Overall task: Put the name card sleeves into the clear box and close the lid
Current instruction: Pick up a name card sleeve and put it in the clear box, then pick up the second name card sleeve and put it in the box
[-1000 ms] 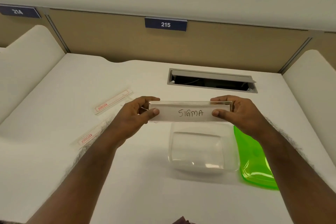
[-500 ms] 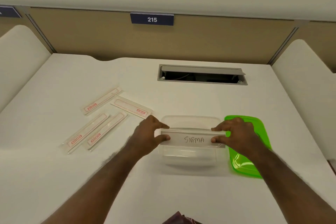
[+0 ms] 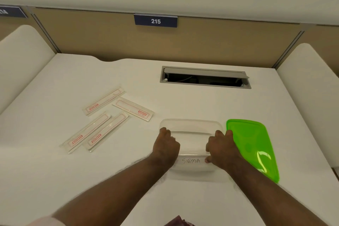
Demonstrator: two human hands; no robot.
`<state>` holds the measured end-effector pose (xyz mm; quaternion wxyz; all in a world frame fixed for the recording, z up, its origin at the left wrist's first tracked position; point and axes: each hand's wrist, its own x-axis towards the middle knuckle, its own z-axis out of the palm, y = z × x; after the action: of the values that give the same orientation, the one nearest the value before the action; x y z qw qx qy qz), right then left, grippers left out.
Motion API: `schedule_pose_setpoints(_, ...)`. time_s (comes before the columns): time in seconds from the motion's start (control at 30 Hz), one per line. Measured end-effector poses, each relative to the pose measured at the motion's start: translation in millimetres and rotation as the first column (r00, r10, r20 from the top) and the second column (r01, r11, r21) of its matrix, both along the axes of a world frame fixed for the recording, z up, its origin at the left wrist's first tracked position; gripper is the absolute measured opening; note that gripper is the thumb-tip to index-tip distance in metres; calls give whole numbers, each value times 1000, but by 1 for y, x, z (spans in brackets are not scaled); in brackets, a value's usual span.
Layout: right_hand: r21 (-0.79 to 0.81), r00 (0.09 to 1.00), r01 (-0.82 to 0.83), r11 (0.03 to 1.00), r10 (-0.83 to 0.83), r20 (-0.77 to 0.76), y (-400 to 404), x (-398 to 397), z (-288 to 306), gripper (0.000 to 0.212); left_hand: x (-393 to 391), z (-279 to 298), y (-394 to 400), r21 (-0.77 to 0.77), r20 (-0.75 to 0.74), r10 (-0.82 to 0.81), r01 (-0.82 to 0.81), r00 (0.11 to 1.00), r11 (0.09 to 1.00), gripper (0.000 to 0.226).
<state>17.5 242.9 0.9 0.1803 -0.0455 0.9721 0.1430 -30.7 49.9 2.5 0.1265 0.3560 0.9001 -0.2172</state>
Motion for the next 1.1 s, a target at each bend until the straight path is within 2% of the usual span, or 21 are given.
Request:
schedule_pose_setpoints(0.33,33,998,-50,998,48,52,-7,-6,-12,49,-9,-6,12,-79,36,-49,51,998,996,16)
schedule_pose_setpoints(0.43,24,997,-28,999,26,75,-6,-7,-12,51,-10,-9,10,-39,50,-42,43,998,998,17)
schedule_pose_setpoints(0.5,4,996,-2,1000,1,84,-4,-8,-9,56,-9,-9,7,84,33,-24,21,999,996,29)
schedule_pose_setpoints(0.57,-49,999,36,998,-34,32,-6,-11,-4,58,-8,-3,1,288,-23,4,3,1000,957,36)
schedule_pose_setpoints(0.7,-202,985,96,975,-122,-119,-9,-24,13,45,-17,6,-22,622,-149,174,-44,973,781,25)
schedule_pose_setpoints(0.77,-260,977,94,961,-140,-164,-12,-32,22,38,-27,6,-42,729,-157,311,-103,937,677,16)
schedule_pose_setpoints(0.83,-320,968,70,945,-142,-209,-21,-41,30,32,-37,2,-67,771,-161,439,-165,884,615,13)
schedule_pose_setpoints(1.0,-458,935,-85,885,-87,-343,-63,-68,41,26,-55,-10,-141,770,-116,712,-390,692,505,25)
schedule_pose_setpoints(1.1,-520,925,-198,831,-16,-379,-99,-86,40,26,-56,-23,-184,714,-126,786,-496,605,495,29)
